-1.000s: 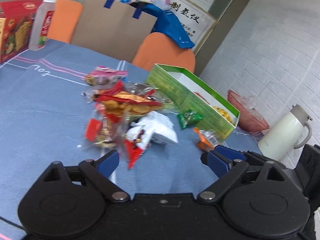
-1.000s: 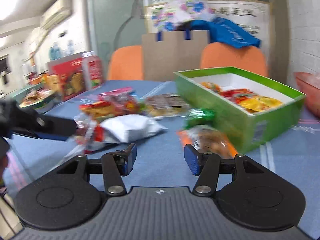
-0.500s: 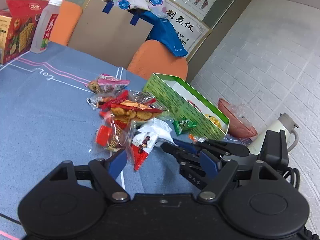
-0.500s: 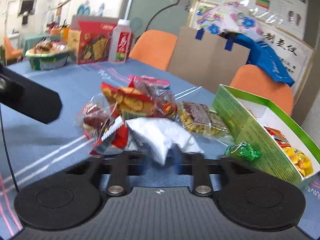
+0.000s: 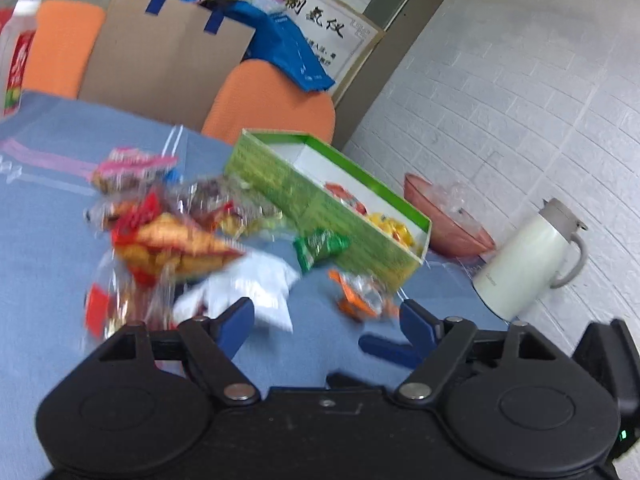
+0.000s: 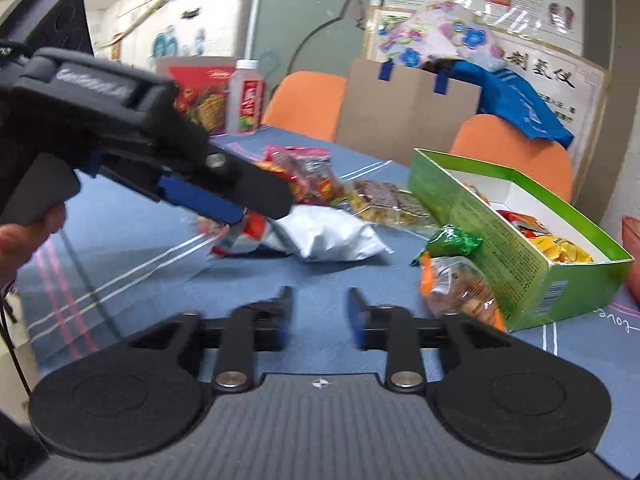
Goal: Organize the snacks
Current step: 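Move both open grippers toward the white foil bag on the pile, then grasp the white foil bag with both grippers and lift it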
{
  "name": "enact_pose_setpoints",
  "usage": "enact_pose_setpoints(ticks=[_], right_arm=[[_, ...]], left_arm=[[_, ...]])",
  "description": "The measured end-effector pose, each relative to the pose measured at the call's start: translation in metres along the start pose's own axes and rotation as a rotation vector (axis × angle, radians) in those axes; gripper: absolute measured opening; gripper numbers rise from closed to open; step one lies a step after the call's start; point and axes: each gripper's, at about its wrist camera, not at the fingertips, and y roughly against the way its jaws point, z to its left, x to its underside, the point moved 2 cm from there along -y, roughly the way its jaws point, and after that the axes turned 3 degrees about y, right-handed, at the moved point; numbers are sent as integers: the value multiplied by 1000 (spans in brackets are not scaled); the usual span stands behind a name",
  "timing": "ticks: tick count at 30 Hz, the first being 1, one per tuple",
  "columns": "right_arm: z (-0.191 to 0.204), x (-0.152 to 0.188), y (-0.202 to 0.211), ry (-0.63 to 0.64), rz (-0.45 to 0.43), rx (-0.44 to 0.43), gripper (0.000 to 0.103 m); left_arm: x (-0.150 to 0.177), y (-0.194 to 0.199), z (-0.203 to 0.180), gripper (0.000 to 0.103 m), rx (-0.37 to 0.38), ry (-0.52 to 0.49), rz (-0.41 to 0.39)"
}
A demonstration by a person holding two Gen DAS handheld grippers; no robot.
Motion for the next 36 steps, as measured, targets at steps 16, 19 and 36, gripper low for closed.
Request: enact_pose_setpoints(ticks=[16, 19, 36], right_arm=[[-23, -18, -71, -272, 65, -66, 49], [-24, -17, -57, -269, 4, -53, 44], [-44, -15, -81, -464, 66, -135, 83]], left_arm=[[-15, -49, 30, 103, 32, 42, 121], [-10, -54, 24, 103, 85, 70, 141], [-19, -61, 40, 103, -8, 109, 117]])
